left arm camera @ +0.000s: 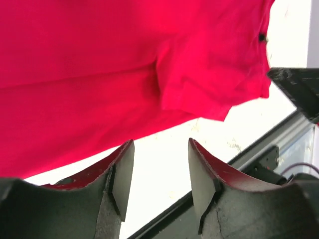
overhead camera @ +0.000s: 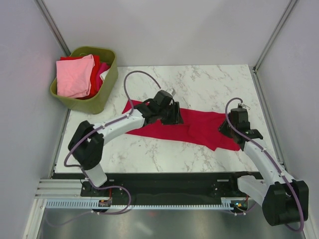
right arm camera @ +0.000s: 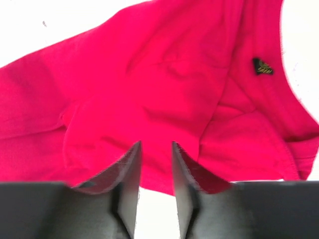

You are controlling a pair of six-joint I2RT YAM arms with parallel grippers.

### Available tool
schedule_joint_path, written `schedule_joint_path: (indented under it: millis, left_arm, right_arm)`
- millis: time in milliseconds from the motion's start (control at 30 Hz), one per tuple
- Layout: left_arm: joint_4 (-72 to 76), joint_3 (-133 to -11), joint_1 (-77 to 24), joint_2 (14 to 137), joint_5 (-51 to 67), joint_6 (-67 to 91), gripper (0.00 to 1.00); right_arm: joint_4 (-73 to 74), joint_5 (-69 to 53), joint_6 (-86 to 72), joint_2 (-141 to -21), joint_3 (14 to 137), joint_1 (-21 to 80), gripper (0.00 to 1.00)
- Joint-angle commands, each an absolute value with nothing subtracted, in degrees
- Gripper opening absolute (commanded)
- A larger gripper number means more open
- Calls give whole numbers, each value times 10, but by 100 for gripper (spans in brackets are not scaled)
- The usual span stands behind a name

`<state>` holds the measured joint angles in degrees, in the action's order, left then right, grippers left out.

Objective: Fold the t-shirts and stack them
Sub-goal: Fold the tshirt

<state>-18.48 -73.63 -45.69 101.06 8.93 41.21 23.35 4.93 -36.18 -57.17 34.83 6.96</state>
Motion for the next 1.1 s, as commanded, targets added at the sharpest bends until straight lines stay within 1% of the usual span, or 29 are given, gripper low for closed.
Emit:
schedule_joint_path:
  millis: [0, 33, 67, 100, 167, 200, 233, 333, 500, 667, 867, 1033, 1067]
  left_arm:
    - [-221, -724, -438, 938, -18, 360, 55]
    - [-221, -718, -428, 933, -27, 355, 55]
    - [-222, -715, -418, 928, -33, 345, 52]
    - [-228, -714, -405, 926, -36, 343, 39]
    - [-234, -711, -361, 930, -27, 340, 26]
    - [-235, -710, -346, 932, -14, 338, 10]
    - [-235, -708, -319, 935, -11, 338, 2]
    - [-235, -705, -281, 948, -19, 338, 2]
    - [-236, -709, -250, 975, -108, 346, 2]
    - [-247, -754, -232, 1022, -164, 326, 2]
    - [-283, -828, -203, 1112, -142, 318, 2]
    - [-293, -840, -197, 1156, -124, 327, 2]
    - [-293, -839, -196, 1169, -102, 332, 2]
  right_arm:
    - [228, 95, -356, -584, 380, 70, 35]
    - [228, 98, -356, -588, 381, 69, 30]
    - [228, 101, -355, -592, 383, 69, 24]
    - [228, 105, -356, -594, 384, 69, 11]
    - [227, 116, -363, -593, 380, 70, 1]
    - [223, 116, -371, -593, 377, 69, 0]
    - [219, 116, -373, -594, 371, 70, 0]
    - [207, 114, -383, -604, 362, 70, 0]
    - [185, 122, -390, -649, 373, 69, 0]
    - [169, 131, -396, -710, 395, 58, 0]
    - [130, 120, -399, -772, 398, 34, 0]
    - [113, 133, -401, -843, 421, 32, 0]
    - [112, 133, -403, -852, 427, 33, 0]
